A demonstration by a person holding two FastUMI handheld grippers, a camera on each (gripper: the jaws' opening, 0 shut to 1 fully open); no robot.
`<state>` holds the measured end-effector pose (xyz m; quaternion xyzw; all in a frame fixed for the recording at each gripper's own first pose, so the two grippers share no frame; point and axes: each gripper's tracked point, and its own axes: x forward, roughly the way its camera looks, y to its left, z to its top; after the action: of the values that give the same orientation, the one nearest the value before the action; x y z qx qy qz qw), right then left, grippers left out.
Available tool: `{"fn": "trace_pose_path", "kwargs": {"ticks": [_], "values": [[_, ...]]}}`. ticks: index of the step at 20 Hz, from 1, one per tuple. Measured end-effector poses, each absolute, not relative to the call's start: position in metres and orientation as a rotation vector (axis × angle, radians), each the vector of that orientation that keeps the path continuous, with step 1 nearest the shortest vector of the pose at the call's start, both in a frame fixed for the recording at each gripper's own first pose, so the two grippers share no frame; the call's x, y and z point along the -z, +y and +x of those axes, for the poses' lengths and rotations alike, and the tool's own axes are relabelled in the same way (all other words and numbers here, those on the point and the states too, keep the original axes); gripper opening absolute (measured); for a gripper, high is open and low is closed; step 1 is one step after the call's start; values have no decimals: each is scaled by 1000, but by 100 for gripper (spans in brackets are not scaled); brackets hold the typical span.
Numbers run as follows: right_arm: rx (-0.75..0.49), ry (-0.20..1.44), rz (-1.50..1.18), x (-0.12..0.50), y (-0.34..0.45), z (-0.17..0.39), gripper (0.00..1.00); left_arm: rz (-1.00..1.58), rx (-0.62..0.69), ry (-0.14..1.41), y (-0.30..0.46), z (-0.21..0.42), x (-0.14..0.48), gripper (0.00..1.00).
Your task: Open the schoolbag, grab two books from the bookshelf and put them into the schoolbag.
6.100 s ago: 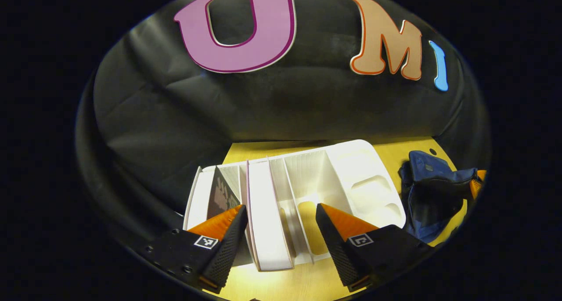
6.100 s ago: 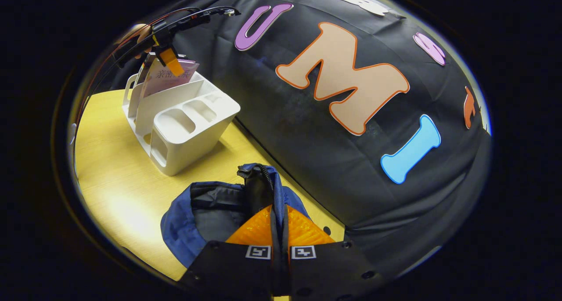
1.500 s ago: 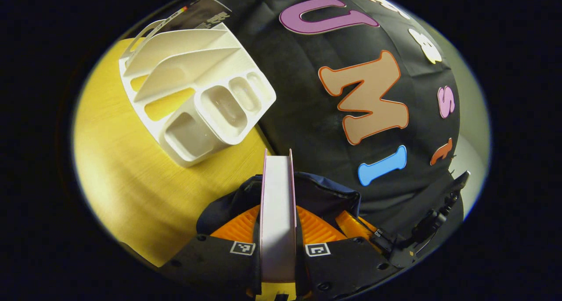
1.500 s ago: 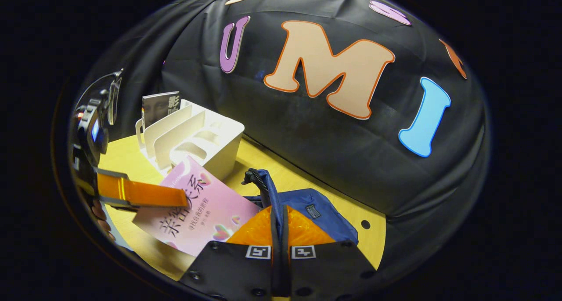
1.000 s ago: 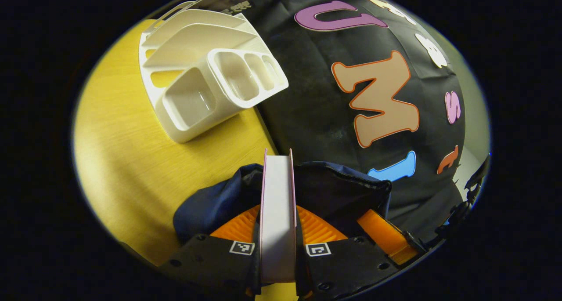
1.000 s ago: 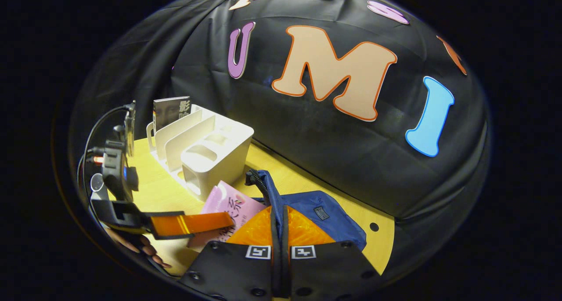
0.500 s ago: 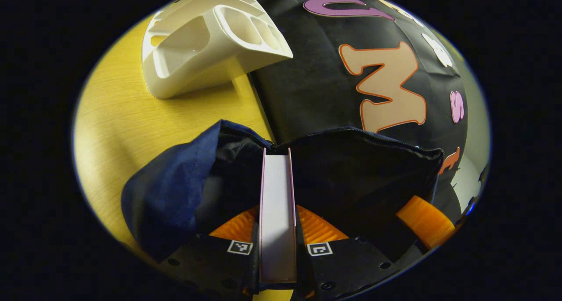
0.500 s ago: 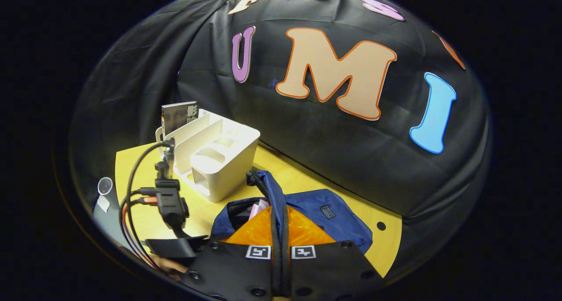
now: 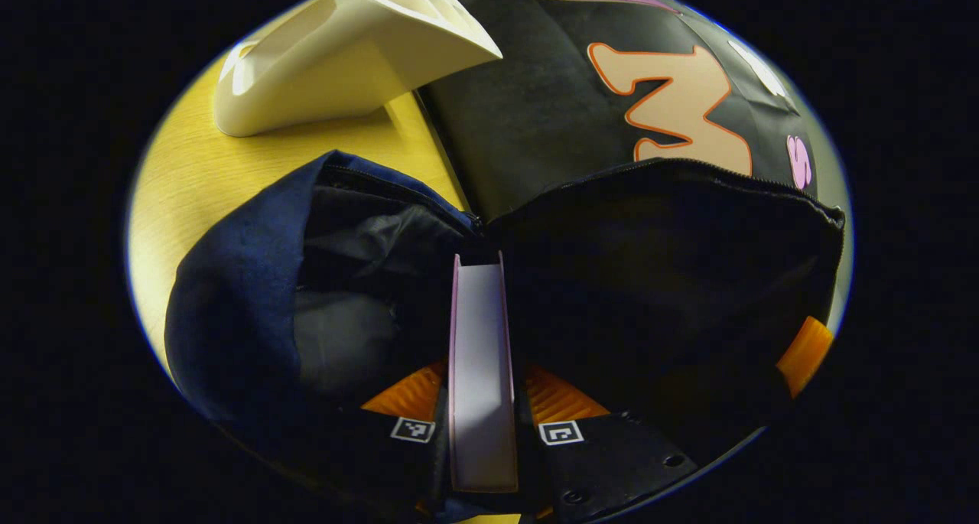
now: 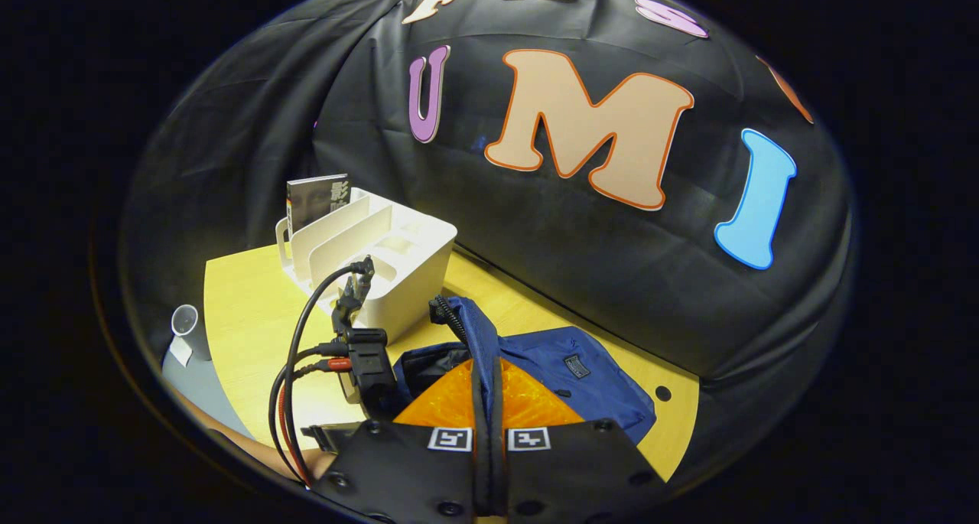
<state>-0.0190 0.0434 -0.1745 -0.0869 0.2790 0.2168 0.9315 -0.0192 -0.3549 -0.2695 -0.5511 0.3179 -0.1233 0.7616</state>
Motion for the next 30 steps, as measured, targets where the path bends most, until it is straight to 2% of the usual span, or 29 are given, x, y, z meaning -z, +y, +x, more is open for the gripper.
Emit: {"fn": "trace_pose_path", "kwargs": {"ticks": [1,5,8,12,17,30], "values": [[-439,573,-169,174,42,-18,3,-1173,292,734,-359,-26,272,32],[-429,579,-147,174,42,-13,3,-1026,346,816,-348,-61,269,95],[-419,585,-128,175,42,-11,3,-937,384,777,-317,-76,244,95],[-402,594,-96,174,46,-4,3,-859,407,661,-268,-64,196,95],[-372,598,-78,170,54,3,3,-773,374,536,-190,-42,141,95],[-326,602,-74,161,94,10,3,-570,144,370,26,20,76,94]]}}
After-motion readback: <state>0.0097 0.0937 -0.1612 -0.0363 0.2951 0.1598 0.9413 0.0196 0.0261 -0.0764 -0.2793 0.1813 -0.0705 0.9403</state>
